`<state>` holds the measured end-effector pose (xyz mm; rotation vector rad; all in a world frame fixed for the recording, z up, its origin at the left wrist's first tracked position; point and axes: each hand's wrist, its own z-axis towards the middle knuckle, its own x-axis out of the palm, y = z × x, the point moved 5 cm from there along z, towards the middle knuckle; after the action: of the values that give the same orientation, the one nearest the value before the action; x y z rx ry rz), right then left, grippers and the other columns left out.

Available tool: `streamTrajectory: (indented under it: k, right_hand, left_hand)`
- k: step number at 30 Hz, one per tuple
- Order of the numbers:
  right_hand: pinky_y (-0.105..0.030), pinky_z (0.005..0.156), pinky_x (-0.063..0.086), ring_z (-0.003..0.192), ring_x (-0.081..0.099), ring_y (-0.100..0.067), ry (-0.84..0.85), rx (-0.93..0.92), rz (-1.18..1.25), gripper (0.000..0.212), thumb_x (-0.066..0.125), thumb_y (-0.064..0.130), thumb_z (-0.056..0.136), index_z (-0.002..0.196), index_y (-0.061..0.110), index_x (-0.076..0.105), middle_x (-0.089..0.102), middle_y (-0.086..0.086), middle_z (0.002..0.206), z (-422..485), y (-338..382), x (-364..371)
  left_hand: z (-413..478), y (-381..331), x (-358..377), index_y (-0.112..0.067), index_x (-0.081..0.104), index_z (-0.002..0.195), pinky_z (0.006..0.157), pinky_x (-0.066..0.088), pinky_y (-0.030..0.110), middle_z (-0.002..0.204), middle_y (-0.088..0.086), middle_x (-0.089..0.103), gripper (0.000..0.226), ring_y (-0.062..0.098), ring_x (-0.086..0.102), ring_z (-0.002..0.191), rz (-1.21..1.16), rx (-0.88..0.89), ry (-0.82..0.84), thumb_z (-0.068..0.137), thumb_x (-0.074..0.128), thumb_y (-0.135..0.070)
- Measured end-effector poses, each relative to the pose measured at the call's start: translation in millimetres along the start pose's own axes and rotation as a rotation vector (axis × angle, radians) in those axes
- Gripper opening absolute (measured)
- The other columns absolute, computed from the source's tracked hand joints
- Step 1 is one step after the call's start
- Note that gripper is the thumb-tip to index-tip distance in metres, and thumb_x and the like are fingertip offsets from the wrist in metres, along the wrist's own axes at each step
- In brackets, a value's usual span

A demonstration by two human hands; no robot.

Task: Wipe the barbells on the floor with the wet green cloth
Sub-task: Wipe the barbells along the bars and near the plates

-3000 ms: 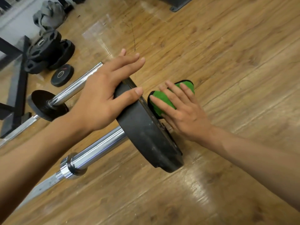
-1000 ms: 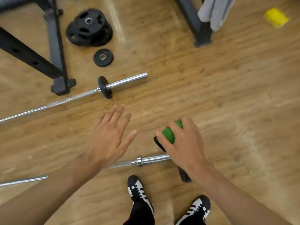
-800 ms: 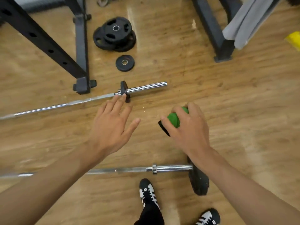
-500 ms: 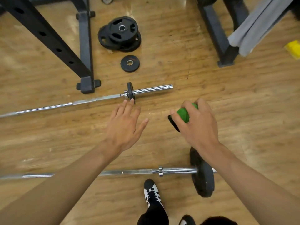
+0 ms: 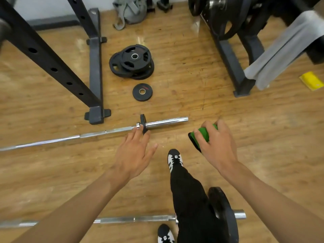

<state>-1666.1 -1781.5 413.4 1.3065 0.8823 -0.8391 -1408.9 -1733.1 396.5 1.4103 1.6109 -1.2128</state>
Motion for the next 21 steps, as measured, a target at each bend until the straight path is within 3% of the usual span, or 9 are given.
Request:
streamTrajectory:
  k: [4,7,11,14,21]
  right_hand:
    - [-0.039,0.069,0.050,0.081,0.051,-0.026,0.048,0.054,0.035,0.056,0.032,0.064,0.096,0.103,0.018,0.063,0.045,-0.003,0.090,53.4,8.1,39.4]
    - [-0.040,0.072,0.051,0.083,0.051,-0.027,0.090,0.056,0.031,0.052,0.035,0.060,0.098,0.106,0.017,0.063,0.046,-0.005,0.092,101.9,-1.3,75.2]
    - [-0.039,0.078,0.044,0.088,0.047,-0.028,0.157,0.116,0.023,0.045,0.044,0.052,0.099,0.112,0.013,0.065,0.044,-0.007,0.095,163.8,-30.2,117.8]
    - [-0.038,0.075,0.041,0.085,0.048,-0.030,0.185,0.109,0.049,0.045,0.043,0.051,0.101,0.107,0.012,0.064,0.043,-0.007,0.092,209.5,-38.1,149.4]
    - [-0.038,0.076,0.044,0.086,0.047,-0.028,0.244,0.113,0.096,0.035,0.052,0.045,0.103,0.107,0.012,0.063,0.043,-0.008,0.092,255.5,-28.4,191.6]
  left_hand:
    - [58.8,15.7,-3.3,-0.021,0.032,0.162,0.128,0.020,0.042,0.172,0.007,0.021,0.103,0.025,0.015,0.159,0.048,0.019,0.027,0.089,-0.017,-0.076]
    - [124.7,22.1,7.9,-0.022,0.026,0.164,0.129,0.014,0.043,0.173,0.007,0.015,0.108,0.026,0.010,0.160,0.064,0.015,0.078,0.085,-0.026,-0.075]
    - [202.9,25.7,28.2,-0.021,0.030,0.162,0.128,0.014,0.046,0.173,0.011,0.014,0.091,0.030,0.009,0.160,0.125,-0.039,0.151,0.094,-0.010,-0.067]
    - [239.7,38.4,39.0,-0.019,0.037,0.159,0.126,0.019,0.048,0.171,0.012,0.021,0.083,0.032,0.013,0.159,0.112,-0.097,0.116,0.100,0.000,-0.065]
    - [259.4,61.3,55.6,-0.018,0.038,0.158,0.127,0.016,0.046,0.172,0.013,0.016,0.088,0.033,0.012,0.159,0.078,-0.154,0.210,0.098,-0.005,-0.065]
